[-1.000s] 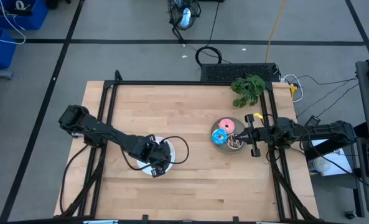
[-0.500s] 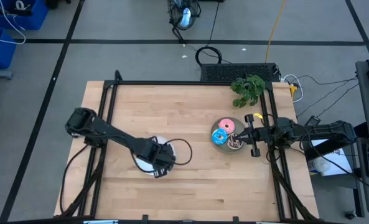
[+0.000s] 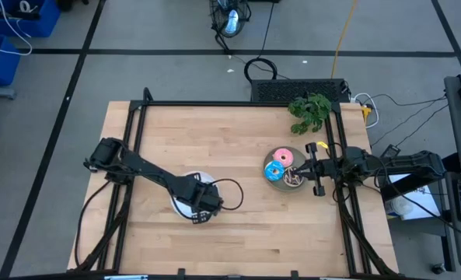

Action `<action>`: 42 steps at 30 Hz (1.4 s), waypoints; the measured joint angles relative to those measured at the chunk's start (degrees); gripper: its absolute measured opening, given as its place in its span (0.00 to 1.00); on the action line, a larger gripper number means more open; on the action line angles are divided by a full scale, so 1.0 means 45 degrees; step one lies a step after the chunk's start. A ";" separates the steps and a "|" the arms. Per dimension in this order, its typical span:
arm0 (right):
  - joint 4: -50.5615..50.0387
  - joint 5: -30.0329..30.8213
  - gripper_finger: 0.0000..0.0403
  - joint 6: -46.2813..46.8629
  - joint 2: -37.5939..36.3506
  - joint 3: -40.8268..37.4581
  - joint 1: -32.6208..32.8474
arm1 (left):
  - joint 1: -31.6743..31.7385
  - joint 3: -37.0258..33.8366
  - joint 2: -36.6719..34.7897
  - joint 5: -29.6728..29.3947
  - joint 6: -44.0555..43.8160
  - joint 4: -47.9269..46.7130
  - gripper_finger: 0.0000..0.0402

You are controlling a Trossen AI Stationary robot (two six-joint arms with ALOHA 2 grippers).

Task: Pick & Place donuts
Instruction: Put the small red donut on the white plate, then return to Home Position

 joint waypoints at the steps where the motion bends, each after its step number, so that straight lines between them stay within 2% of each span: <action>1: -0.0004 0.0000 0.00 0.0000 0.0000 -0.0004 0.0004 | -0.0009 0.0000 -0.0007 -0.0005 0.0009 0.0009 0.38; 13: -0.0005 0.0010 0.00 0.0005 0.0000 0.0000 0.0000 | -0.0004 0.0000 -0.0024 0.0316 -0.0304 0.0039 0.67; 19: -0.0005 0.0010 0.00 0.0006 0.0002 -0.0002 0.0002 | 0.0005 0.0000 -0.0024 0.0189 -0.0376 0.0071 0.72; 26: -0.0005 0.0011 0.00 0.0005 0.0004 -0.0002 0.0005 | 0.0005 0.0248 -0.0024 -0.0111 0.0203 -0.0379 0.69; 29: -0.0005 0.0014 0.00 0.0006 0.0000 0.0000 0.0004 | -0.0090 0.1115 -0.0024 -0.0065 0.0562 -0.2024 0.69; 33: -0.0005 0.0010 0.00 0.0005 0.0005 0.0000 0.0003 | -0.0426 0.2845 -0.0024 -0.0841 0.0456 -0.4591 0.65; 36: -0.0005 0.0010 0.00 0.0005 0.0004 0.0000 0.0001 | -0.0907 0.4132 -0.0132 -0.2200 0.0700 -0.5916 0.57; 38: -0.0005 0.0010 0.00 0.0005 0.0000 0.0000 0.0005 | -0.1210 0.4529 -0.0559 -0.2947 0.0877 -0.6050 0.49; 42: -0.0005 -0.0009 0.00 0.0011 0.0000 -0.0002 0.0002 | -0.1473 0.4375 -0.2093 -0.3199 0.1711 -0.5067 0.30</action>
